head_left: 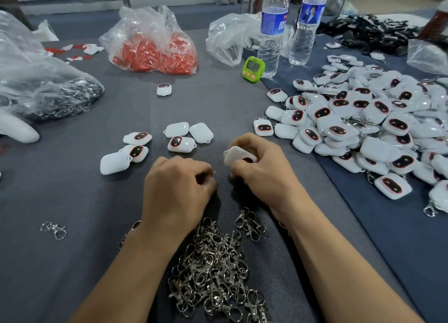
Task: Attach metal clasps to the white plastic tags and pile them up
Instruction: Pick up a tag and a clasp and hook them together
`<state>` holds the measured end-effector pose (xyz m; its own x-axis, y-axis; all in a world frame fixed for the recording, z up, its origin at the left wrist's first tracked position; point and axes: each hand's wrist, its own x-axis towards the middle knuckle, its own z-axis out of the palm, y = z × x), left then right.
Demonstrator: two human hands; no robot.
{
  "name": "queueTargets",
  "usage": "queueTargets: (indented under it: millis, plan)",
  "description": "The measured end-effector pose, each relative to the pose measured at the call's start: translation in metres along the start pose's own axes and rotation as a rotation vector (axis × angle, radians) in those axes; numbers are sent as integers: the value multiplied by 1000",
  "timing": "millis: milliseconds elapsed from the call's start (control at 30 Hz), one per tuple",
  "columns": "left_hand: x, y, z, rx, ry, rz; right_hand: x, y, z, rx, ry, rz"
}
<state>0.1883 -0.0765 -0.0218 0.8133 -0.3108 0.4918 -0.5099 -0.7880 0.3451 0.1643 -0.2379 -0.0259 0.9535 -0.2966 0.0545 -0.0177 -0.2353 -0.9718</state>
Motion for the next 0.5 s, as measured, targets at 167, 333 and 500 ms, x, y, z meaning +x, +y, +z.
queueTargets:
  millis: [167, 333, 500]
  plan:
    - [3, -1, 4, -95, -94, 63, 1, 3, -3, -91, 27, 11]
    - [3, -2, 2, -158, -139, 24, 1, 3, -4, -89, -2, 2]
    - [3, -3, 1, -182, -161, 25, 1, 4, -5, -137, -28, -10]
